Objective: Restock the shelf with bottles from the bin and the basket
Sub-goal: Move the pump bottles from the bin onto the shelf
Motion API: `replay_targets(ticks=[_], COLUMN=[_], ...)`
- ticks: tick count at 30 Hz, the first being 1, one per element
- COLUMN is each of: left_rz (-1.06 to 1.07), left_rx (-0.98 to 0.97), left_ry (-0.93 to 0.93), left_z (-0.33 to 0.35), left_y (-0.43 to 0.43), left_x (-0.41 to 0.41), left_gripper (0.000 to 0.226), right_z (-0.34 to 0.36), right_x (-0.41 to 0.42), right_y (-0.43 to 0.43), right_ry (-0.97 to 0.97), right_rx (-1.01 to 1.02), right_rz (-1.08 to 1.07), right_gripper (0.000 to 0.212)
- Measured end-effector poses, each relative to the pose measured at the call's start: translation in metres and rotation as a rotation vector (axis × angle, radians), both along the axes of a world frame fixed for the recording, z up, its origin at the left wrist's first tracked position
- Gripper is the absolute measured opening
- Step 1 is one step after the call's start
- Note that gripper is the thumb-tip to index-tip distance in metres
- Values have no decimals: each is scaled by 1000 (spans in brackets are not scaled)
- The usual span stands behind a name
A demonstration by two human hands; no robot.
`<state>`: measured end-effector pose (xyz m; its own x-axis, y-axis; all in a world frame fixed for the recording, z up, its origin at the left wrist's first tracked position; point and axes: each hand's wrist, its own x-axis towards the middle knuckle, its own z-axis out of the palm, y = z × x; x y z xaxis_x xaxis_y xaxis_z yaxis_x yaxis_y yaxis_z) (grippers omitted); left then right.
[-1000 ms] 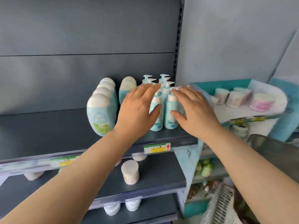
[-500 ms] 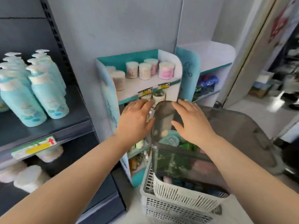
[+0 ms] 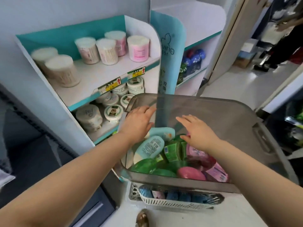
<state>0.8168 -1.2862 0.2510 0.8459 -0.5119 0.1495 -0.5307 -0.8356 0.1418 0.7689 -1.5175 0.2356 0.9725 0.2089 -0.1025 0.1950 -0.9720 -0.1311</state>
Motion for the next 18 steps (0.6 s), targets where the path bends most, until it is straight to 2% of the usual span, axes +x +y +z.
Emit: replay_targets(ticks=[4,7,12,15,18], left_rz=[18,37,-4,-25,-24], left_rx=[-35,-81,-48,-15,-46], left_ry=[19,-33,-65,-60,-82], left_z=[-9,-13,-25,-30,-27], left_y=[0,1,7,7,4], left_x=[14,14,16,17,17], left_gripper=[57,54,70,74,69], right_z=[-29,-55,-93,-113,-122], right_x=[27,41,52,55,59], right_y=[10,32,64,70,68], right_ry=[95,123,215,169,144], right_rx=[-17,-65,-165,-140,-108], right_rz=[105,311,583,598,590], right_gripper=[77,79,81,86,90])
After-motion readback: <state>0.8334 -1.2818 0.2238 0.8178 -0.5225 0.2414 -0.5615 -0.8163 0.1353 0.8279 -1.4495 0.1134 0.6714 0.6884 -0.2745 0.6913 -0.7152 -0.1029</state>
